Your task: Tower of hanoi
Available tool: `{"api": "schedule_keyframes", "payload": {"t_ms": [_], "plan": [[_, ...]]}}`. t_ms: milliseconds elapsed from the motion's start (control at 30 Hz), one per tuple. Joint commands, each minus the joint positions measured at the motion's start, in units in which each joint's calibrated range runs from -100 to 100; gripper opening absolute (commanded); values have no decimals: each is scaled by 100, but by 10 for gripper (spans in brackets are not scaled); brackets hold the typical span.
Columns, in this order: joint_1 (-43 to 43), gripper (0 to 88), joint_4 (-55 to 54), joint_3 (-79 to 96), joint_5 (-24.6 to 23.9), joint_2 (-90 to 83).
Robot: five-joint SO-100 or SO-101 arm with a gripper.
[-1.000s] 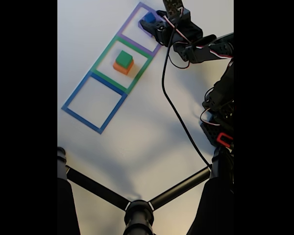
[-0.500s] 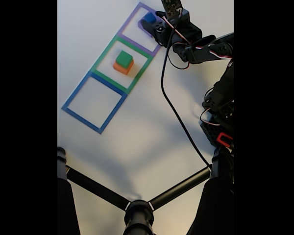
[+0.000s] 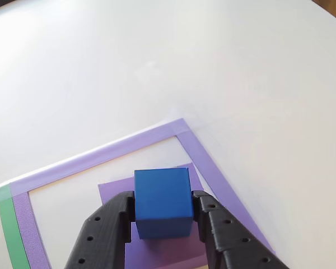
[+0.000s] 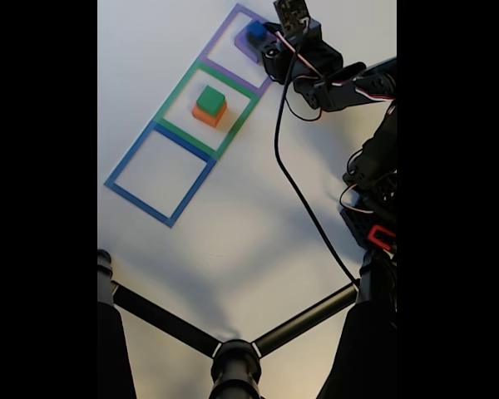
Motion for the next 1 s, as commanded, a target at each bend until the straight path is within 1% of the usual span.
{"api": "schedule_keyframes", "payload": {"t_ms": [0,267,367,467,533,633,833,900,967], "plan": [[-115,45,-191,31,38,-97],[-168,10,-86,40,38,-242],[-229,10,335,13,38,-602],[-328,9,1168,-169,38,-1219],[-404,8,1986,-469,38,-1692],[-534,6,3548,-1341,38,-2253],[-786,5,7668,-4122,38,-2718],[-923,6,8922,-5076,38,-2694],[-1068,7,9918,-5857,38,-2613]]}}
